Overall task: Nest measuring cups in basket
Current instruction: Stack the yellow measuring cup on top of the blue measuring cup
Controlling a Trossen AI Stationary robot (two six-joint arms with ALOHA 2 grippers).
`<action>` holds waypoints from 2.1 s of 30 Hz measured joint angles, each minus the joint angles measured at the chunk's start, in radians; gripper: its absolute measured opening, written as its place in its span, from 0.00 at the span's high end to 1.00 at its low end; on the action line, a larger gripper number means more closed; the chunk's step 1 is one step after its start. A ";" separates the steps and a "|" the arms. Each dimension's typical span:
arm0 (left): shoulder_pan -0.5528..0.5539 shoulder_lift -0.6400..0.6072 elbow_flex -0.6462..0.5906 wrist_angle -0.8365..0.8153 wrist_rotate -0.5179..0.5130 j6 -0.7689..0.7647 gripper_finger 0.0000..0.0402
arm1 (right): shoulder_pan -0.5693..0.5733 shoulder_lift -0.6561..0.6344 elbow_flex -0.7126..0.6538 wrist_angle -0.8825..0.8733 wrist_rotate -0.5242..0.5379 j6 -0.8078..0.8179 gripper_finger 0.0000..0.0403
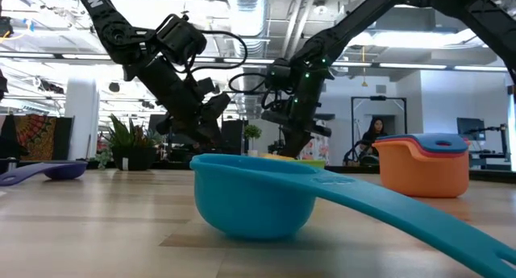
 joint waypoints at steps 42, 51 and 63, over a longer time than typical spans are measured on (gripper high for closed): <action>-0.258 -0.001 0.000 0.040 -0.130 -0.056 0.64 | 0.998 -0.948 -0.591 -0.268 0.408 0.939 0.96; -0.265 -0.001 0.000 0.037 -0.136 -0.049 0.64 | 1.087 -0.850 -0.591 -0.273 0.433 1.111 0.94; -0.269 -0.001 0.000 -0.007 -0.145 -0.050 0.64 | 1.061 -0.762 -0.591 -0.260 0.393 1.170 0.93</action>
